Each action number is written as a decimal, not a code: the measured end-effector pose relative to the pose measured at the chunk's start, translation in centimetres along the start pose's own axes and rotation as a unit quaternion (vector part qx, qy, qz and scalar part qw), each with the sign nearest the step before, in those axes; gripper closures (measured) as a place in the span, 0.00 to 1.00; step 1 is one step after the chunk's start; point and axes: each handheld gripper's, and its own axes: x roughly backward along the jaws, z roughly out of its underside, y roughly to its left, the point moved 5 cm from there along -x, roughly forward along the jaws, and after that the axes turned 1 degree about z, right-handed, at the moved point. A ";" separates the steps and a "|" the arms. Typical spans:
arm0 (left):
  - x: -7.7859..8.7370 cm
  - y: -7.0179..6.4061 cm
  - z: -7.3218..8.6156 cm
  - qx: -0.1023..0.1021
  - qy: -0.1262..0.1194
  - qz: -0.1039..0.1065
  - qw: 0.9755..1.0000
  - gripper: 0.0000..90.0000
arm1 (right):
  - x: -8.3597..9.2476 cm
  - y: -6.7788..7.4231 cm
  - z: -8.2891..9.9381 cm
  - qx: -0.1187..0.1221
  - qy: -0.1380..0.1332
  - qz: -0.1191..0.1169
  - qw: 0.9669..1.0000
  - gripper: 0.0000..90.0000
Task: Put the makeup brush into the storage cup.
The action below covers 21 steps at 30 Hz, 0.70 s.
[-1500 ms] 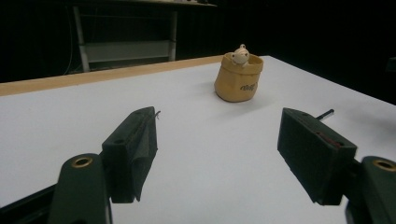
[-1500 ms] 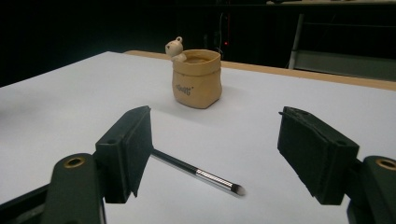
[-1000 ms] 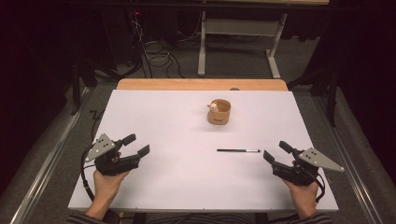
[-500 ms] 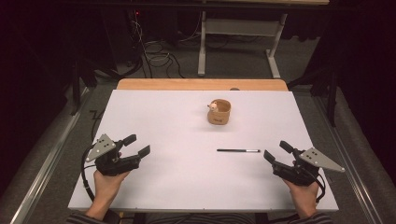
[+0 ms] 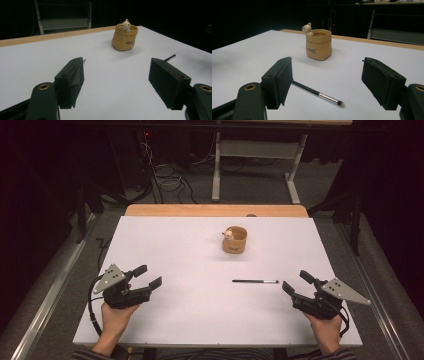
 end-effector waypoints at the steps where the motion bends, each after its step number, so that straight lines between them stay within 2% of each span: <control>1: 0.0 0.0 0.0 0.000 0.000 0.000 1.000 0.32 | 0.0 0.0 -0.1 0.000 0.001 0.000 1.000 0.29; 5: 0.0 0.1 0.0 0.001 0.000 -0.001 1.000 0.32 | -0.2 0.2 -0.3 -0.001 0.002 -0.008 1.000 0.28; 16: 0.0 0.1 0.1 0.002 0.000 -0.001 1.000 0.32 | -1.5 1.1 -1.0 0.015 0.012 -0.023 1.000 0.28; 21: 0.0 0.1 0.1 0.002 0.002 -0.001 1.000 0.32 | -1.8 1.2 -1.4 0.009 0.009 -0.027 1.000 0.28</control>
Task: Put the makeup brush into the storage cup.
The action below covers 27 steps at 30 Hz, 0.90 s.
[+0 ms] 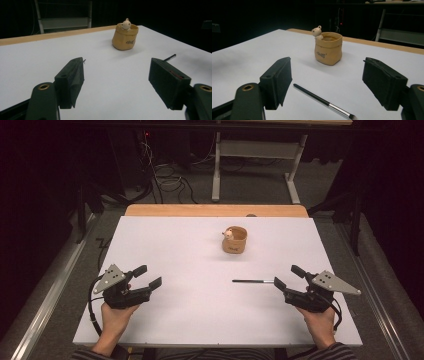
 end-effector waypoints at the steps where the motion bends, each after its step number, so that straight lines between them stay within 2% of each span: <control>1: 0.0 0.0 0.0 0.000 0.000 0.000 1.000 0.32 | -0.1 0.0 -0.1 0.000 -0.001 0.000 1.000 0.28; 7: 0.0 0.0 0.0 0.000 0.000 -0.001 1.000 0.32 | -0.4 0.0 -0.7 -0.011 -0.013 -0.009 1.000 0.28; 14: 0.0 -0.1 0.0 -0.001 0.000 0.000 1.000 0.32 | -0.8 0.1 -1.2 -0.011 -0.023 -0.011 1.000 0.29; 27: 0.0 -0.1 0.0 -0.002 0.001 0.001 1.000 0.32 | -2.0 0.2 -2.0 -0.014 -0.012 -0.012 1.000 0.31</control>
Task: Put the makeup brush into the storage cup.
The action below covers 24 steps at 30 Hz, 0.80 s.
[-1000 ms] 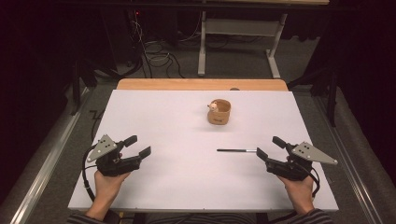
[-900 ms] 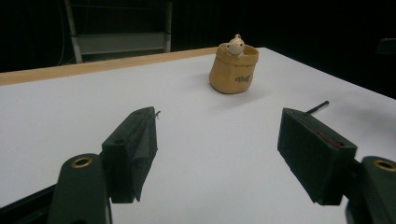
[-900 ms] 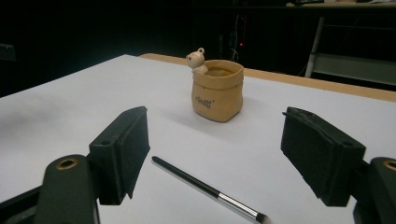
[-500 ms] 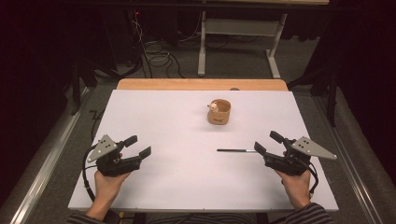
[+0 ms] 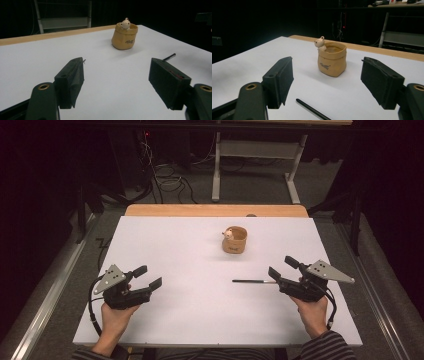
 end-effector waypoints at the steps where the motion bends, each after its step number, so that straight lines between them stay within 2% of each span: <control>1: 0.0 0.0 0.0 -0.001 0.000 0.000 1.000 0.32 | -0.1 0.0 0.0 0.001 0.001 0.001 1.000 0.31; 5: -0.1 0.0 0.0 -0.002 0.002 0.000 1.000 0.32 | -0.3 0.0 -0.2 0.001 0.004 0.003 1.000 0.32; 8: -0.1 -0.1 0.1 -0.001 0.003 -0.001 1.000 0.32 | -0.6 -0.1 -0.2 0.000 0.016 0.006 1.000 0.33; 14: -0.2 -0.1 0.1 -0.002 0.004 -0.001 1.000 0.32 | -1.0 -0.2 -0.5 0.005 0.019 0.012 1.000 0.33; 24: -0.2 -0.1 0.2 -0.005 0.007 -0.003 1.000 0.33 | -2.5 -0.1 -1.3 0.010 0.033 0.008 0.999 0.31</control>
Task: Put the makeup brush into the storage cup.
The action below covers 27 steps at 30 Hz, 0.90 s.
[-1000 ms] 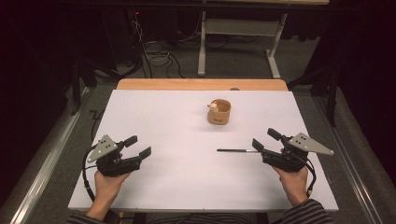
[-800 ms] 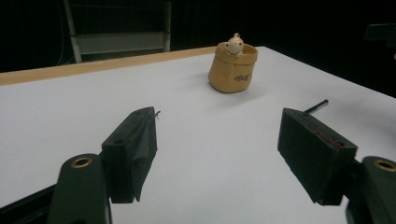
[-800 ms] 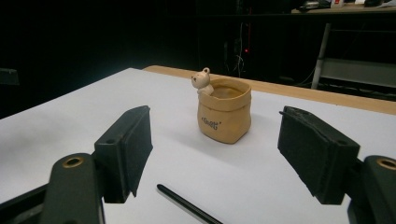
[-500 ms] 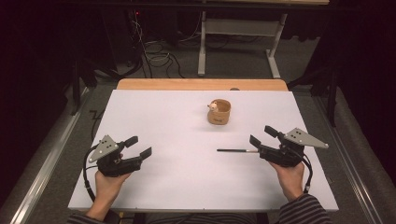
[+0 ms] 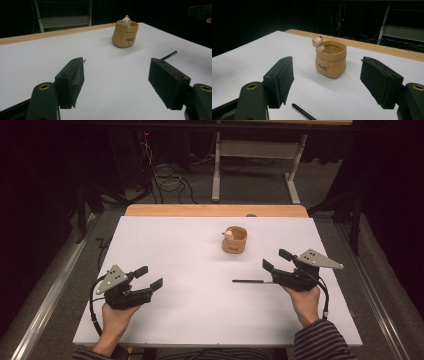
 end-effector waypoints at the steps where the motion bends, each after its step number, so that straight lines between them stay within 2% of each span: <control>1: 0.0 0.0 0.0 0.000 0.000 0.000 1.000 0.33 | -0.2 0.0 -0.1 0.002 0.001 0.000 1.000 0.31; 9: 0.0 0.0 0.0 -0.001 0.001 -0.001 1.000 0.33 | -1.6 0.6 -1.1 0.014 0.003 -0.007 1.000 0.31; 20: 0.0 0.0 0.0 -0.001 0.002 0.000 1.000 0.33 | -2.7 0.6 -2.1 0.015 -0.012 -0.008 1.000 0.32; 27: -0.1 0.0 0.0 -0.001 0.003 0.001 1.000 0.33 | -3.5 0.4 -2.4 0.006 -0.012 -0.009 1.000 0.32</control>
